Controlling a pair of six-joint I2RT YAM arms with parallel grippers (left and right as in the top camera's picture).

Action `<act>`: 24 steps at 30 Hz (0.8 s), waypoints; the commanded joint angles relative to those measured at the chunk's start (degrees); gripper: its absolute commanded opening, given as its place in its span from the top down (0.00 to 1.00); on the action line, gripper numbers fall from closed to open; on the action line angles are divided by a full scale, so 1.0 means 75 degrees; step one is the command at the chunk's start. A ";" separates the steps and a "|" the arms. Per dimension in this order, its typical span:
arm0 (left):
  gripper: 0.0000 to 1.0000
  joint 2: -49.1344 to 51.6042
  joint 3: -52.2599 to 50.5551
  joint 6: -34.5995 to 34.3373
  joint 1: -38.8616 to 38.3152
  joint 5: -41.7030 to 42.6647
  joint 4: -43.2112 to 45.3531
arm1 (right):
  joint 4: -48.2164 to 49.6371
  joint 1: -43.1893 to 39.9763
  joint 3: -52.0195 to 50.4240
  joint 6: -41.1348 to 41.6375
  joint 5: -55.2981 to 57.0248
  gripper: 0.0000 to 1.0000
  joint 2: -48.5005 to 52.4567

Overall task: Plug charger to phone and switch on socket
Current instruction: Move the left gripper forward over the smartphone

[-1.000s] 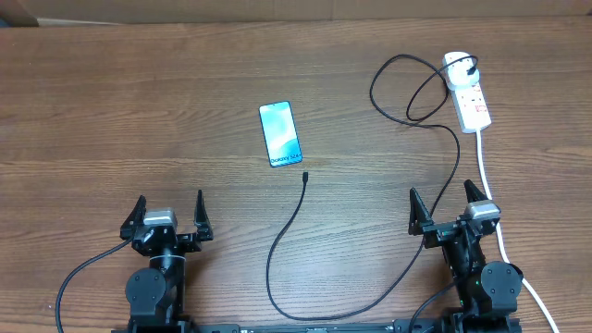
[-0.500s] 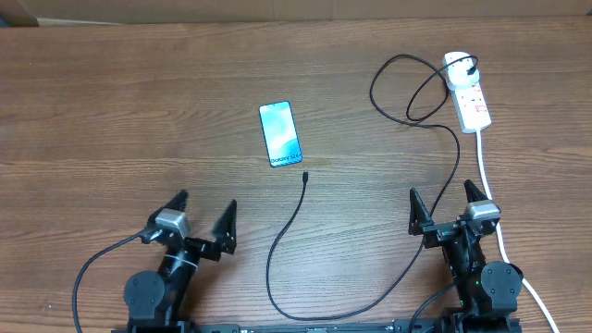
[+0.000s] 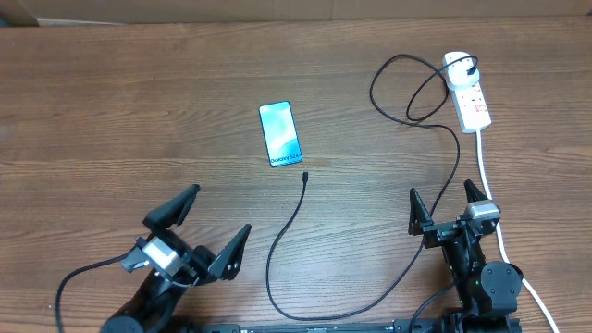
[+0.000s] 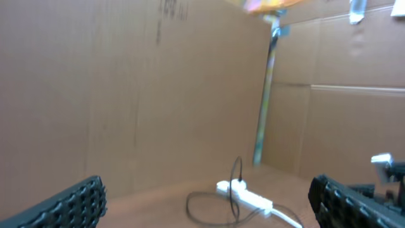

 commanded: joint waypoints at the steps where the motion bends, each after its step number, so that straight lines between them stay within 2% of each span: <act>1: 0.00 -0.0006 0.1789 0.0994 0.0035 -0.0219 -0.1574 | 0.0029 0.0032 -0.0082 -0.0035 0.0090 0.00 -0.0076; 2: 0.00 0.0070 0.2209 0.1259 0.0035 -0.0373 -0.2259 | 0.0029 0.0032 -0.0082 -0.0035 0.0087 0.00 -0.0076; 4: 0.00 0.0580 0.3698 0.2107 0.0035 -0.1058 -0.4811 | 0.0029 0.0032 -0.0082 -0.0035 0.0087 0.00 -0.0076; 5: 0.00 0.0807 0.4141 0.2206 0.0035 -0.1341 -0.5511 | 0.0029 0.0032 -0.0082 -0.0035 0.0087 0.00 -0.0076; 6: 0.00 0.1361 0.4980 0.2226 0.0035 -0.1789 -0.6729 | 0.0029 0.0032 -0.0082 -0.0035 0.0090 0.00 -0.0076; 7: 0.00 0.1993 0.5770 0.2232 0.0035 -0.1693 -0.7647 | 0.0029 0.0032 -0.0082 -0.0035 0.0087 0.00 -0.0076; 9: 0.00 0.2608 0.6458 0.2226 0.0035 -0.0557 -0.8032 | 0.0029 0.0032 -0.0082 -0.0035 0.0090 0.00 -0.0076; 10: 0.00 0.2900 0.6723 0.2221 0.0035 0.0513 -0.7848 | 0.0029 0.0032 -0.0082 -0.0035 0.0087 0.00 -0.0076; 11: 0.00 0.3031 0.6779 0.2232 0.0035 0.1017 -0.7495 | 0.0029 0.0032 -0.0082 -0.0035 0.0090 0.00 -0.0076; 13: 0.00 0.3191 0.6779 0.2078 0.0035 0.1323 -0.7137 | 0.0029 0.0032 -0.0082 -0.0035 0.0087 0.00 -0.0076; 17: 0.00 0.3809 0.6991 0.1545 0.0035 0.0370 -0.7557 | 0.0029 0.0032 -0.0082 -0.0035 0.0090 0.00 -0.0076; 22: 0.00 0.5534 0.8856 0.1492 0.0032 -0.1731 -1.0343 | 0.0029 0.0032 -0.0082 -0.0035 0.0090 0.00 -0.0076; 24: 0.00 0.6376 0.9821 0.1204 0.0032 -0.2923 -1.1587 | 0.0029 0.0032 -0.0082 -0.0035 0.0090 0.00 -0.0076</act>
